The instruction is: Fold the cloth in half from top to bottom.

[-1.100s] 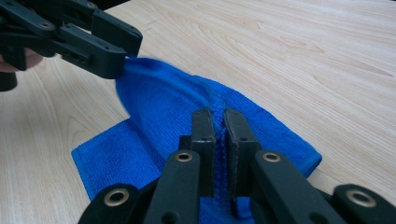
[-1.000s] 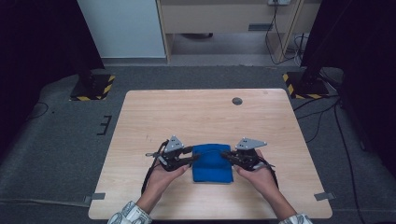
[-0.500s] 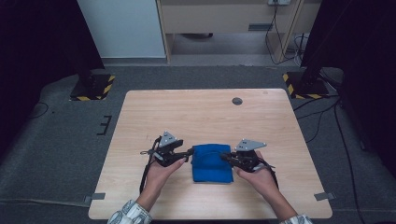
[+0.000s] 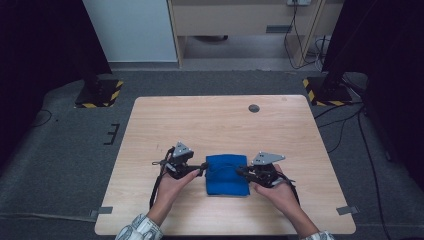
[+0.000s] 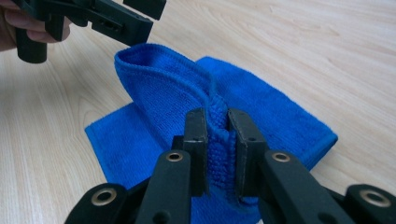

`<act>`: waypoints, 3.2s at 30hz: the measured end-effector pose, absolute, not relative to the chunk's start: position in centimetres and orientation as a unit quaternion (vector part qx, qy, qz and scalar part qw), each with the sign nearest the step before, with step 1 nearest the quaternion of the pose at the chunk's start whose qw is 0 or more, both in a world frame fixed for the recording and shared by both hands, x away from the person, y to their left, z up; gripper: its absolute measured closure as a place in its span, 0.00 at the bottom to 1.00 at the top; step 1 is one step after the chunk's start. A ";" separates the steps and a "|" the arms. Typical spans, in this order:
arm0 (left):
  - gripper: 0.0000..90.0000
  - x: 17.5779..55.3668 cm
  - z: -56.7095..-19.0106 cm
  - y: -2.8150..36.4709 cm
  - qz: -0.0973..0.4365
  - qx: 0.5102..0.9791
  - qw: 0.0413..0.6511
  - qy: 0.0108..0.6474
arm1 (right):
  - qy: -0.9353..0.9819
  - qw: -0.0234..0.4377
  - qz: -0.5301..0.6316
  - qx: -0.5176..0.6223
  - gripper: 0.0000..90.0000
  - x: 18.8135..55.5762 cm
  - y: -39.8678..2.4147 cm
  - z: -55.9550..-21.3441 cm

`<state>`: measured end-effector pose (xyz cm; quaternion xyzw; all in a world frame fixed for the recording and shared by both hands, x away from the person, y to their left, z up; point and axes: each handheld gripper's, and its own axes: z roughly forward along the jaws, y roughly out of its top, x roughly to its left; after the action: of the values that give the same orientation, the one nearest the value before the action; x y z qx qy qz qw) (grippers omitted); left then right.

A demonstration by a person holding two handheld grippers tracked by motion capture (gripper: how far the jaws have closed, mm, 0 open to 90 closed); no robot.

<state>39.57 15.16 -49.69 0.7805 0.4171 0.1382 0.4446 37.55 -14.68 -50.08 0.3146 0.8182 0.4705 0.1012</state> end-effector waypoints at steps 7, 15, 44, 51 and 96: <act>0.22 39.6 -50.1 15.0 0.146 0.780 0.438 0.422 | 0.822 0.102 0.467 0.310 0.85 37.2 -14.5 -50.2; 0.22 39.7 -50.3 14.9 0.146 0.783 0.432 0.422 | 0.826 0.101 0.462 0.307 0.85 36.8 -14.5 -50.5; 0.15 38.6 -50.7 13.3 0.133 0.803 0.432 0.389 | 0.845 0.087 0.432 0.302 0.56 33.9 -15.3 -50.5; 0.16 38.1 -50.8 13.0 0.146 0.805 0.425 0.386 | 0.834 0.126 0.441 0.307 0.37 34.2 -15.4 -50.2; 0.07 39.1 -49.6 17.5 0.186 0.790 0.418 0.409 | 0.782 0.197 0.412 0.424 0.08 37.6 -23.1 -50.4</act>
<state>39.14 17.47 -49.57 0.7897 0.4088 0.1863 0.4178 37.58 -23.07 -50.43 0.4243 0.7819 0.4119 0.1973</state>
